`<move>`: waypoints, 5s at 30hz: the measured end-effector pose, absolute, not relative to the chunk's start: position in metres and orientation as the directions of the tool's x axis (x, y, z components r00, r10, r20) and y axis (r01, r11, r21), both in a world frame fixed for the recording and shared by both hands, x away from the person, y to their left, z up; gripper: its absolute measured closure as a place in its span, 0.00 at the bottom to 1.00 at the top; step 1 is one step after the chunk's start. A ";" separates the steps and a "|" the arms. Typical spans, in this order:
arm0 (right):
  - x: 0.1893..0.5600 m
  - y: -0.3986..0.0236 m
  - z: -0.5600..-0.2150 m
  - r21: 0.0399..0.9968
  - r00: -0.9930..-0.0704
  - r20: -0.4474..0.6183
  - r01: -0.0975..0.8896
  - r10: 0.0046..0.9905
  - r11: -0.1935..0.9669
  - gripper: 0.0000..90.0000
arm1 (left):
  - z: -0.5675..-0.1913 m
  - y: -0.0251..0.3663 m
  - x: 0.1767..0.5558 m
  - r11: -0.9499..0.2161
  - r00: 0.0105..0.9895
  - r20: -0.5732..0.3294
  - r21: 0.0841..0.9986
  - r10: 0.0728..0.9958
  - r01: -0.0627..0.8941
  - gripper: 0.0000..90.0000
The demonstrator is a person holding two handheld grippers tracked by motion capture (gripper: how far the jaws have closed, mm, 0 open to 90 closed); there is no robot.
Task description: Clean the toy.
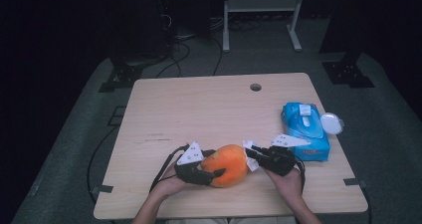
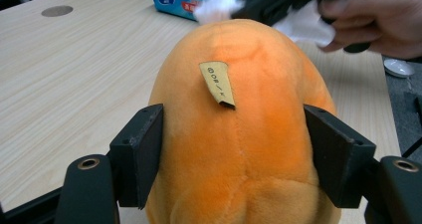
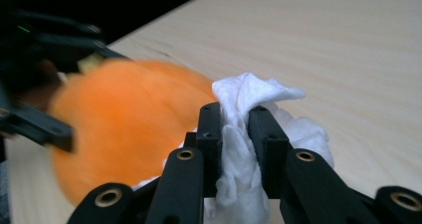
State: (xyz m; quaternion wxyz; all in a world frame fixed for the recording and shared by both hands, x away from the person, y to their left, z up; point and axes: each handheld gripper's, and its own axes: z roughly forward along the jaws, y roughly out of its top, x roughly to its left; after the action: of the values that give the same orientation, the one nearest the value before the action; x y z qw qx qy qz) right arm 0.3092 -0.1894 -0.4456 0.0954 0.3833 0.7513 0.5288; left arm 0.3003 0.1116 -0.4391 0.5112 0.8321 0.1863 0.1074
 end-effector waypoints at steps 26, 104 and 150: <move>0.305 -0.189 -0.431 0.880 -0.719 0.312 0.464 0.621 0.096 0.84 | -0.437 0.097 0.292 -0.431 0.921 0.015 0.887 0.389 0.167 0.30; 0.282 -0.169 -0.413 0.934 -0.793 0.123 0.297 0.597 0.201 0.83 | -0.432 0.092 0.288 -0.272 0.919 -0.082 0.942 0.387 0.198 0.39; 0.270 -0.171 -0.397 0.967 -0.813 0.090 0.209 0.576 0.143 0.84 | -0.420 0.094 0.288 -0.300 0.922 -0.095 0.929 0.374 0.218 0.40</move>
State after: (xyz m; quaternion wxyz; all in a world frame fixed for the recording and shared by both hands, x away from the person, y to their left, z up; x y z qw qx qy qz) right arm 0.2695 -0.1714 -0.3972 0.1534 0.2649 0.7404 0.5984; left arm 0.2879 0.0941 -0.4205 0.5620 0.8033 0.1844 0.0696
